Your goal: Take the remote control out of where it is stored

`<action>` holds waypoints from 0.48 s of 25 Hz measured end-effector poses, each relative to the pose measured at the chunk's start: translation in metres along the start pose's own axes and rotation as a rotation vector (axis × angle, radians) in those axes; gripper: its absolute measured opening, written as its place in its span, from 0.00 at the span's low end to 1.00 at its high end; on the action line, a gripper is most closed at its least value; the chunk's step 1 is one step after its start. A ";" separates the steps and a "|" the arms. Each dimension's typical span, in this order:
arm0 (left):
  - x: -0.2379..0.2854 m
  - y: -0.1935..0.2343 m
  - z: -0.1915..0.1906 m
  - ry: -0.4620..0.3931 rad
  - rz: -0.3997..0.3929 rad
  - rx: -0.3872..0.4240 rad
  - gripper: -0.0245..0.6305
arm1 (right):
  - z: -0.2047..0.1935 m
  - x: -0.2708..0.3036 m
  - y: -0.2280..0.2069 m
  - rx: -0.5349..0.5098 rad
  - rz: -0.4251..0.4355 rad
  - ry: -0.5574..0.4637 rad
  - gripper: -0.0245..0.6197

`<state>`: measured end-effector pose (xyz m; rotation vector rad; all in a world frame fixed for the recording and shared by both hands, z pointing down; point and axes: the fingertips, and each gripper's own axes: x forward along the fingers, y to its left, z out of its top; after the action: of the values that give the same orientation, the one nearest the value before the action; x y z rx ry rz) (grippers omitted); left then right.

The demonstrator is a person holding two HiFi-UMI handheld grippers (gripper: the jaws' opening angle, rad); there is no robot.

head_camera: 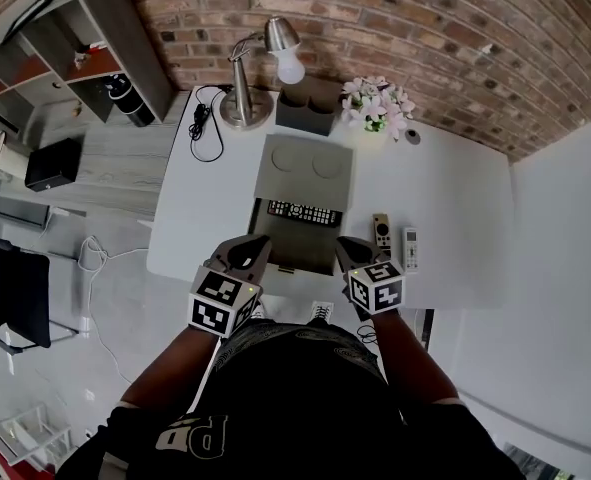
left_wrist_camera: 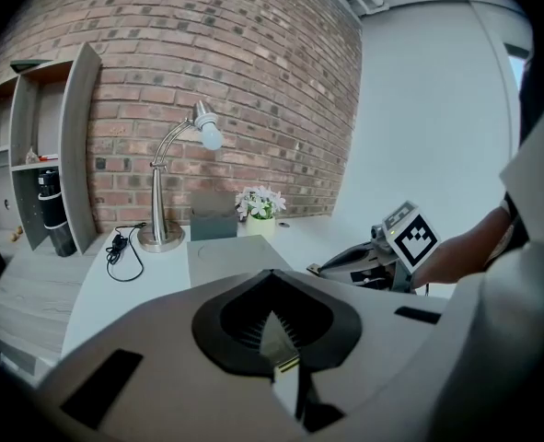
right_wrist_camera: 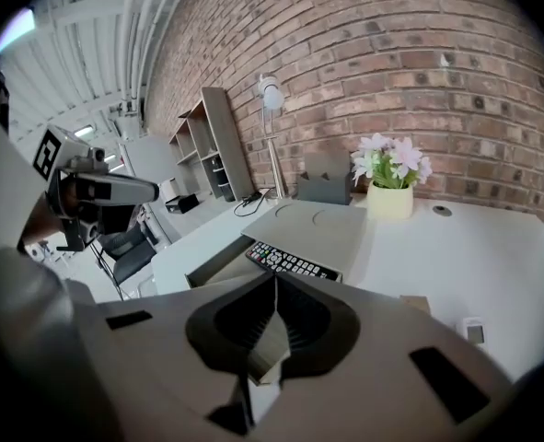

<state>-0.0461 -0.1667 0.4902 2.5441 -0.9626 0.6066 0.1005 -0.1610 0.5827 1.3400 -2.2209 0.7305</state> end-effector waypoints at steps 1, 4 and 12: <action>-0.001 0.001 -0.001 0.000 -0.006 -0.008 0.04 | -0.001 0.006 0.003 -0.028 -0.001 0.016 0.05; -0.005 0.006 -0.003 -0.005 -0.008 -0.006 0.04 | -0.004 0.023 0.007 -0.126 -0.019 0.066 0.05; -0.019 0.027 -0.013 0.011 0.034 -0.011 0.05 | -0.017 0.070 0.010 -0.402 -0.072 0.239 0.15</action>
<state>-0.0808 -0.1698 0.4964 2.5165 -1.0046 0.6230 0.0633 -0.1928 0.6361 1.0663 -1.9836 0.3682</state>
